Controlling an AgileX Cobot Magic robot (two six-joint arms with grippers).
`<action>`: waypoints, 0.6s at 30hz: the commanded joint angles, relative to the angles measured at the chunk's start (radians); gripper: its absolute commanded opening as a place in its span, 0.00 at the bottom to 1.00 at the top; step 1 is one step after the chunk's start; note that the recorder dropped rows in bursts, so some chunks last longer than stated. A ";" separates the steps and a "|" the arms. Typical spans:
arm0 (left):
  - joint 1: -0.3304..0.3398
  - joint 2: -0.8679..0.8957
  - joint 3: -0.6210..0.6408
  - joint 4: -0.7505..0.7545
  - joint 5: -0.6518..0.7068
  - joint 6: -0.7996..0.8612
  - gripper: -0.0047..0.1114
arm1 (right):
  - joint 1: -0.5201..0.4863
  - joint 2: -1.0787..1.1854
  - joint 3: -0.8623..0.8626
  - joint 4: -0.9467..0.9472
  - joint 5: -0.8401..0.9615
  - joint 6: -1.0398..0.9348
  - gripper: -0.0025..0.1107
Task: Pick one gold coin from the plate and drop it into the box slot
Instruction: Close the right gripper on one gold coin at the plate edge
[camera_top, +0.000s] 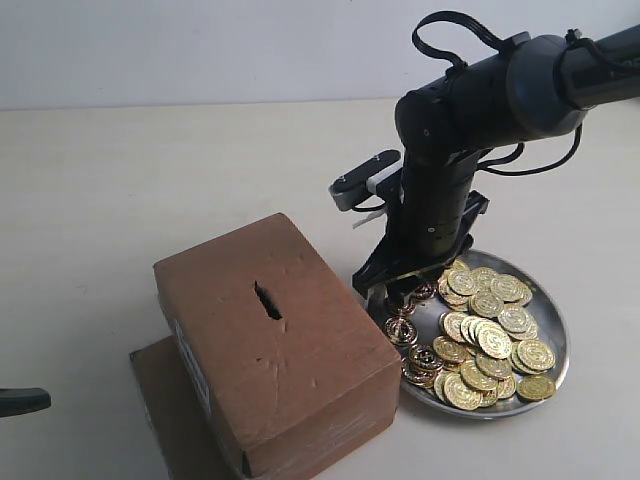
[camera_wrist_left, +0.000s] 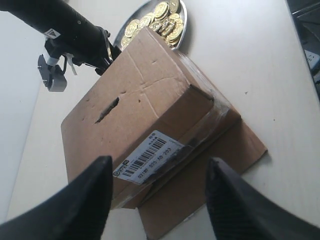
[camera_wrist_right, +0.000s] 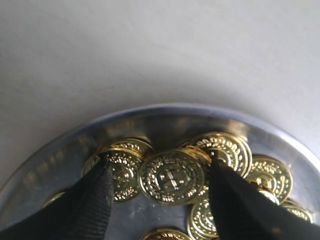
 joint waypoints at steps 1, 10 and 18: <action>-0.007 0.000 0.006 -0.009 -0.010 0.001 0.51 | 0.001 0.000 -0.009 0.005 -0.003 -0.004 0.50; -0.007 0.000 0.006 -0.009 -0.010 0.001 0.51 | 0.001 0.000 -0.009 0.007 0.003 -0.002 0.50; -0.007 0.000 0.006 -0.009 -0.010 0.001 0.51 | 0.001 0.041 -0.009 0.007 0.025 0.000 0.50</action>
